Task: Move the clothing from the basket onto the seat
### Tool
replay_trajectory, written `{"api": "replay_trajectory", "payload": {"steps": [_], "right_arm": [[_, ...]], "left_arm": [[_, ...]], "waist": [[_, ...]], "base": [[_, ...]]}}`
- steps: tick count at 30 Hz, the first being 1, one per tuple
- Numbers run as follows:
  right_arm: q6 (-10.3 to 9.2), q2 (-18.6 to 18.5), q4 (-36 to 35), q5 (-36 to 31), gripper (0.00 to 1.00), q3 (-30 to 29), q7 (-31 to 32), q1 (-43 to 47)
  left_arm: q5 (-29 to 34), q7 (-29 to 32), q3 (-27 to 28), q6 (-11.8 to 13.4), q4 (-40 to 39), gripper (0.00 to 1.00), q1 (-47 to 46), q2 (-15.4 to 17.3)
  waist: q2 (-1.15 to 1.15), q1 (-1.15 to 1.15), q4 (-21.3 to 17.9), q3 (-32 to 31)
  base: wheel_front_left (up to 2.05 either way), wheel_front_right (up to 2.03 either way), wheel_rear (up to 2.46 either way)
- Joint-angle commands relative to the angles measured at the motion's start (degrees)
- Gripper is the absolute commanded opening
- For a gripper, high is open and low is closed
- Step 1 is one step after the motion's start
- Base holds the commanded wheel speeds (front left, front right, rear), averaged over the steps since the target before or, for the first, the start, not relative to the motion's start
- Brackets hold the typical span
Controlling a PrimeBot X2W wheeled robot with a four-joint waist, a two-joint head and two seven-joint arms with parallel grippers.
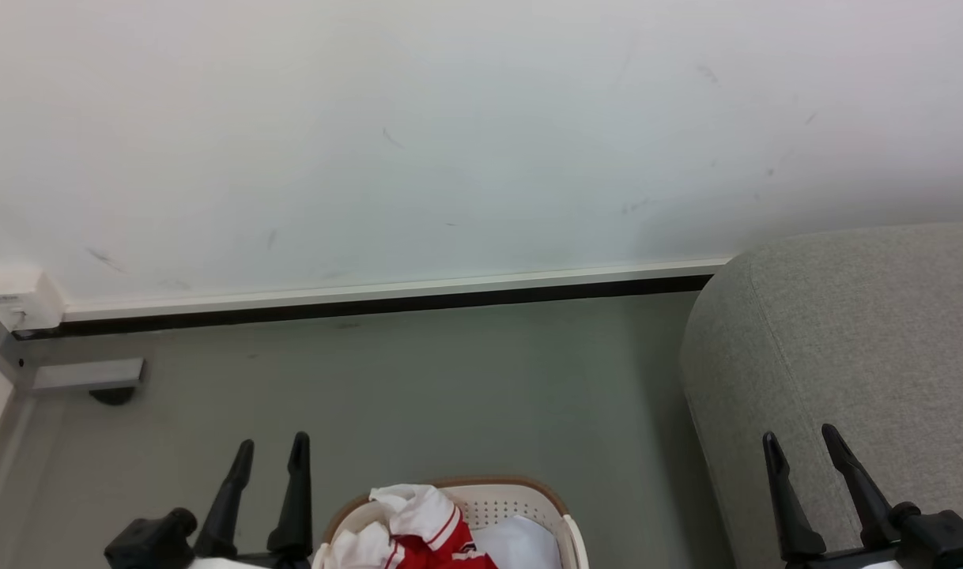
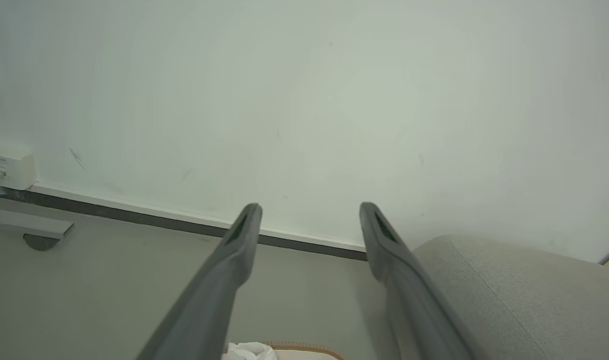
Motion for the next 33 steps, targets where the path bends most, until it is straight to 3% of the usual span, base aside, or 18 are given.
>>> {"api": "replay_trajectory", "payload": {"steps": [1, 18, 33], "right_arm": [[-0.10, 0.0, -0.4, -0.9, 1.00, 0.0, -0.5, 0.2], [-0.12, -0.5, 0.9, -4.3, 1.00, 0.7, -2.3, 0.4], [-0.12, -0.5, 0.8, -4.3, 1.00, 0.3, -2.2, 0.4]], "left_arm": [[1.5, -0.7, 0.1, -0.2, -0.1, 1.00, 0.5, 0.5], [7.9, -2.4, -0.7, -0.2, 0.5, 1.00, 1.1, 0.5], [7.3, -2.3, -0.8, -0.2, 0.7, 1.00, 0.9, 0.5]], "waist": [[0.00, 0.00, -0.1, -0.1], [0.00, 0.00, -0.3, -0.1], [0.00, 0.00, -0.4, 0.1]], "base": [[0.00, 0.00, 0.00], [0.00, 0.00, 0.00], [0.00, 0.00, 0.00]]}}
